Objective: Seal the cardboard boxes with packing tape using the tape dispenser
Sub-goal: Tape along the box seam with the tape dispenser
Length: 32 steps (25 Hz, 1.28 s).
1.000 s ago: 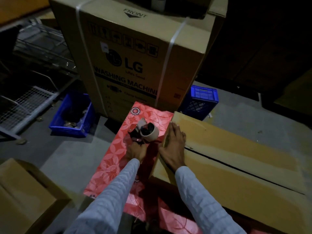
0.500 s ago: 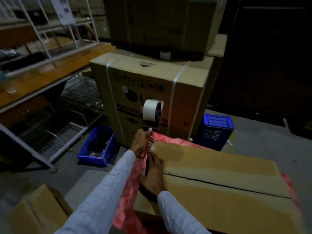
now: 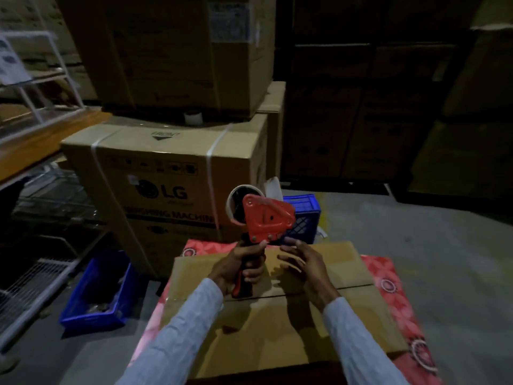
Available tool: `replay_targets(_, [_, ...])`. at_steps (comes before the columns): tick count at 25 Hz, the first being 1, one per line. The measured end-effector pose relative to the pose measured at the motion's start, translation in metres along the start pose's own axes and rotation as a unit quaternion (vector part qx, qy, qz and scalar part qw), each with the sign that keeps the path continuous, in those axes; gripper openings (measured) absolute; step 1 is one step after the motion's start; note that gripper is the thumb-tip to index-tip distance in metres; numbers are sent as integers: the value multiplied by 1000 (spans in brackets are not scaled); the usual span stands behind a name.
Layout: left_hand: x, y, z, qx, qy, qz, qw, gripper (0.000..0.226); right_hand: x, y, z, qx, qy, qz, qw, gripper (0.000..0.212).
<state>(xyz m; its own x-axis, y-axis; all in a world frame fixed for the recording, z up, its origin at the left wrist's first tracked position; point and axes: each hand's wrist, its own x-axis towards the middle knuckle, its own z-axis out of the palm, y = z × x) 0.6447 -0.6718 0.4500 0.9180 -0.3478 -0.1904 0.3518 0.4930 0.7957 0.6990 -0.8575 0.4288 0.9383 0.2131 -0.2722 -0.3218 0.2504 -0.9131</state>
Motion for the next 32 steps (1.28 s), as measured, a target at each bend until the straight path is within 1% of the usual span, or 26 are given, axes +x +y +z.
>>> replay_targets(2, [14,-18,9,-44,-58,-23,997,35,-9,-19,-26,33,-28,-27,999,30])
replay_targets(3, [22,-26,15,-61,-84,-33,994,34,-14,-25,-37,42,-40,-49,997,32])
replay_targets(5, [33,-38,26,-93,-110,-38,989,32,-25,-33,-52,43,-50,-94,993,38])
replay_targets(7, [41,-46,37,-123,-109,-40,986,36,-35,-35,-62,29,-40,-134,990,41])
replay_targets(11, [54,-54,53,-171,-98,-45,979,40,-46,-29,-66,-4,25,-196,980,38])
replay_targets(14, [57,-59,62,-181,-118,-48,975,35,-44,-25,-64,-38,52,-218,974,35])
replay_targets(17, [57,-61,67,-200,-135,-57,969,31,-41,-20,-64,-50,93,-240,965,33])
replay_targets(19, [57,-63,68,-203,-136,-61,968,30,-38,-18,-65,-57,125,-261,955,36])
replay_targets(20, [56,-63,68,-205,-139,-62,967,29,-37,-19,-66,-61,131,-266,953,40])
replay_targets(22, [54,-63,66,-204,-139,-60,967,28,-32,-20,-70,-85,118,-271,952,48])
replay_targets(23, [53,-63,65,-202,-138,-58,968,28,-31,-21,-71,-96,110,-273,951,46])
replay_targets(25, [51,-62,64,-198,-136,-54,969,30,-26,-22,-75,-102,116,-280,947,32])
replay_targets(27, [49,-61,62,-181,-122,-46,975,30,-23,-21,-76,-96,126,-276,948,19])
replay_targets(28, [48,-61,61,-168,-116,-41,978,30,-22,-20,-75,-81,120,-256,956,16])
replay_targets(30, [45,-62,59,-132,-108,-33,985,33,-24,-20,-73,6,93,-169,981,10])
replay_targets(31, [44,-62,57,-103,-98,-32,989,35,-26,-21,-72,63,76,-112,989,9])
replay_targets(32, [42,-62,56,-67,-84,-35,994,35,-27,-22,-72,107,64,-64,990,14])
